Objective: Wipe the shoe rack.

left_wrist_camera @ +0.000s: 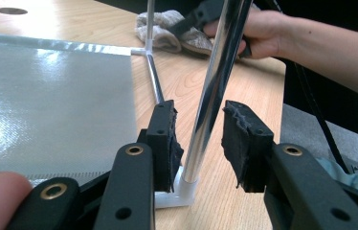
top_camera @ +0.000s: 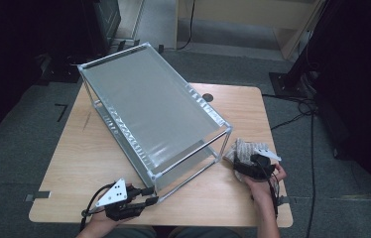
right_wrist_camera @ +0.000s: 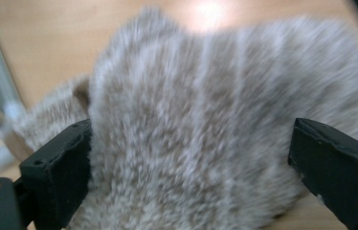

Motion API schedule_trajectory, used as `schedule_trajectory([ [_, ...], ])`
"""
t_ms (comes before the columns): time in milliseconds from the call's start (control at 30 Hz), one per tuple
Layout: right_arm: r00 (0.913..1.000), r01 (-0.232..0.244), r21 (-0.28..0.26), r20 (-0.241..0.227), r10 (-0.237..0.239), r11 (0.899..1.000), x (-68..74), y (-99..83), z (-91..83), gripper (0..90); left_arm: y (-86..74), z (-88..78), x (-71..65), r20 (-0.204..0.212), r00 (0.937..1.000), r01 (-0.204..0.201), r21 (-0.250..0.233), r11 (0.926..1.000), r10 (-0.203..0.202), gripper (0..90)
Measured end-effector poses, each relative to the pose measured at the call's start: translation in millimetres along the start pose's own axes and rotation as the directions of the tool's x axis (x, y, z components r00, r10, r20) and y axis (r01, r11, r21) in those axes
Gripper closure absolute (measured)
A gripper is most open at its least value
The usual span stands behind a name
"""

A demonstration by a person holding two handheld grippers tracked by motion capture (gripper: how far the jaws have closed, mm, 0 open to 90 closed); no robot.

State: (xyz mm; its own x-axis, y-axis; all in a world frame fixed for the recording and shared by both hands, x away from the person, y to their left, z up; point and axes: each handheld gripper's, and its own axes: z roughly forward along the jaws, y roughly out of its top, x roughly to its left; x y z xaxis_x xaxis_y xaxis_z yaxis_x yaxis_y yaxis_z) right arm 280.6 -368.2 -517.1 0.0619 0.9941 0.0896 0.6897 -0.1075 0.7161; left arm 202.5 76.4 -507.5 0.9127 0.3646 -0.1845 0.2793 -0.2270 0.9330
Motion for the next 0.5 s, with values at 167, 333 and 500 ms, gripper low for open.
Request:
schedule_trajectory([
  [167, 0.9996, 0.007, -0.026, 0.029, -0.006, 1.0, 2.6, -3.3, -0.8, 27.8, -0.2, -0.6, -2.7, -0.037, 0.9993, -0.006, -0.004, 1.0, 0.006, 78.4],
  [333, 1.0, -0.007, -0.066, 0.005, 0.007, 0.998, 2.6, -6.3, -4.2, 60.0, -0.9, 1.7, -1.6, -0.029, 0.9996, 0.002, 0.0, 1.0, -0.002, 78.6],
  [500, 0.9997, 0.002, -0.09, -0.026, -0.004, 0.996, 3.3, -5.3, -8.0, 65.3, -1.3, 2.1, -2.6, -0.032, 0.9994, -0.012, 0.002, 0.9999, 0.012, 79.2],
])
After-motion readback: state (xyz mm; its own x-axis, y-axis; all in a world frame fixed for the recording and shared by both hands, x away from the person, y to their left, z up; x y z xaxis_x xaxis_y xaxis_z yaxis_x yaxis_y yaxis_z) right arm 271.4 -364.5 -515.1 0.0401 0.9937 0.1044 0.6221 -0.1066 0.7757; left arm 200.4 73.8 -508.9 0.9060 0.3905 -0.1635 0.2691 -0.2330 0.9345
